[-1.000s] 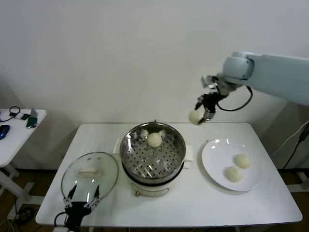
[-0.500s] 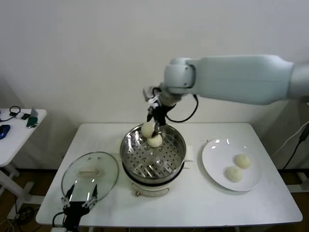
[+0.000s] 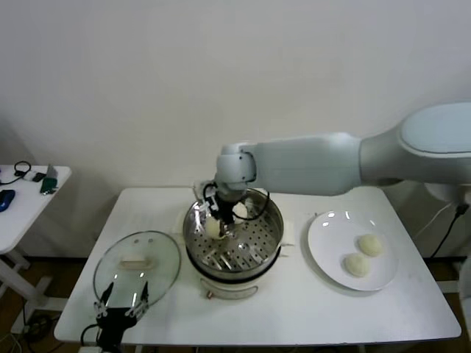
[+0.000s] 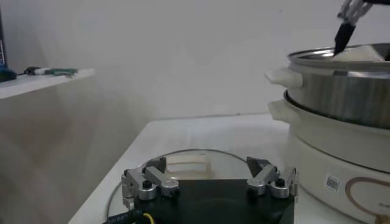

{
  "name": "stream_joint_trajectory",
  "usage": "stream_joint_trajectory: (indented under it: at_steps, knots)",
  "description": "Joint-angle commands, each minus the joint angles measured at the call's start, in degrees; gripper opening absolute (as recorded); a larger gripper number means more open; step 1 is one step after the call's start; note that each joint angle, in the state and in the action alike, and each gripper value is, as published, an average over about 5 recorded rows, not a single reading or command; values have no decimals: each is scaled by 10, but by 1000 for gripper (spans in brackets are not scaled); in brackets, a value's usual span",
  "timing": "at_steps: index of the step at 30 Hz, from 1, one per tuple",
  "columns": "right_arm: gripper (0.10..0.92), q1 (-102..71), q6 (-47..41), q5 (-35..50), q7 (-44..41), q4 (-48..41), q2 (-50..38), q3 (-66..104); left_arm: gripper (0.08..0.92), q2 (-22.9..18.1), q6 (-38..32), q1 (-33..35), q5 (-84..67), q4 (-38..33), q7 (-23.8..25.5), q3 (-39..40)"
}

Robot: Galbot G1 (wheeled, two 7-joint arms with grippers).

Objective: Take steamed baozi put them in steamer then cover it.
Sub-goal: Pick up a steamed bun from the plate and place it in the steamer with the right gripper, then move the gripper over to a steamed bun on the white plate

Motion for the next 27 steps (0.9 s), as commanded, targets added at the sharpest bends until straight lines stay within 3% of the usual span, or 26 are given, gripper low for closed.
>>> stream_joint_trajectory:
  at_steps: [1, 7, 11, 21, 27]
  knots:
    - [681, -41, -10, -27, 21, -18, 23, 2, 823, -1, 0, 1, 1, -1, 0, 1]
    - [796, -23, 3, -19, 17, 1, 4, 21, 823, -1, 0, 3, 4, -5, 0, 2]
    - [821, 37, 40, -20, -16, 22, -39, 14, 823, -1, 0, 6, 5, -9, 0, 3]
    - [823, 271, 158, 14, -167, 103, -267, -130, 823, 1, 0, 4, 4, -10, 0, 4]
    - [823, 304, 189, -77, -164, 136, -420, -258, 823, 2, -1, 3, 4, -11, 1, 4]
